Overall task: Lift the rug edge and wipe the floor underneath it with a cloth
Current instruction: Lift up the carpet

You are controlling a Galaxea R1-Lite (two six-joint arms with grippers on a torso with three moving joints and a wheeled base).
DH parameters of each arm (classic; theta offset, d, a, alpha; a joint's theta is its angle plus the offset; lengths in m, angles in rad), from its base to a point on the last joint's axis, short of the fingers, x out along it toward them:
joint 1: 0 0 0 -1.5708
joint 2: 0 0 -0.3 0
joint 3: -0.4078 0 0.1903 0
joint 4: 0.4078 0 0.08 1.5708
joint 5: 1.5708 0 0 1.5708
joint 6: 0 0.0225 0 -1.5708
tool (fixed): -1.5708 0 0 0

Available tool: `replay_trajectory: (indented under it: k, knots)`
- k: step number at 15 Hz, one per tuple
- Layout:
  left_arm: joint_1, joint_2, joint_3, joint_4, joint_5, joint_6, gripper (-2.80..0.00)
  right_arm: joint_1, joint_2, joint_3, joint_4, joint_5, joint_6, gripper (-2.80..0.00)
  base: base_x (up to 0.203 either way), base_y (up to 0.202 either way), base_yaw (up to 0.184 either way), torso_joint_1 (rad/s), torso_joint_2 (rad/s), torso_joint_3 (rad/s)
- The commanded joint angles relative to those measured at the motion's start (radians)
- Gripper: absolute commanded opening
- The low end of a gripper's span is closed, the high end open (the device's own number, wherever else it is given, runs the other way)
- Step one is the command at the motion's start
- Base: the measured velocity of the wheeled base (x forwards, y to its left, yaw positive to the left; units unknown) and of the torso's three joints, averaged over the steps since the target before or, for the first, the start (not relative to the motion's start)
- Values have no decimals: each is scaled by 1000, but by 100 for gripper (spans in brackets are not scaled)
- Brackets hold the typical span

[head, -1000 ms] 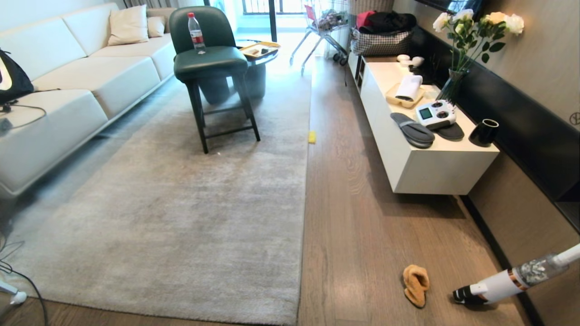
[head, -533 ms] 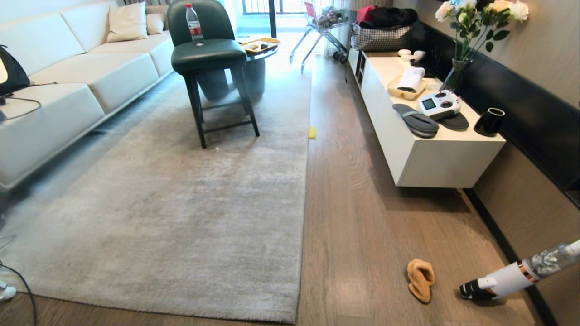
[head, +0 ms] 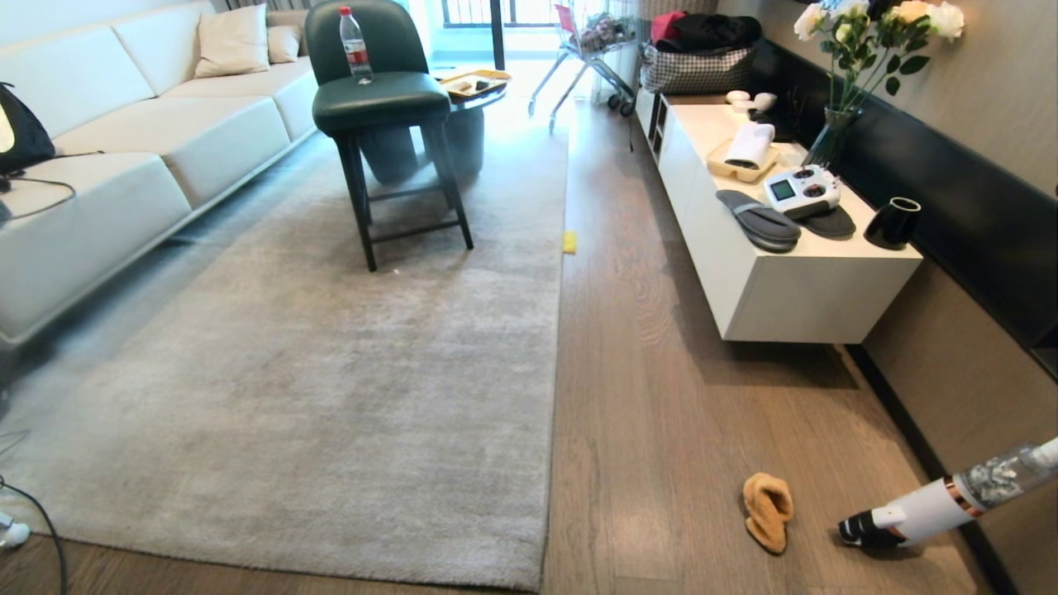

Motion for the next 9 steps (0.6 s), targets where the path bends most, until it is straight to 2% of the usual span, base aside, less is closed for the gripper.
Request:
replay_trajectory:
  k: [1,9]
  knots:
    - [0,1,0,0,0,0,-280,0,0,0,-1,0,0,-280,0,0,0,0,0,0]
    - [0,1,0,0,0,0,-280,-1,-1,0,-1,0,0,-280,0,0,0,24,44,45]
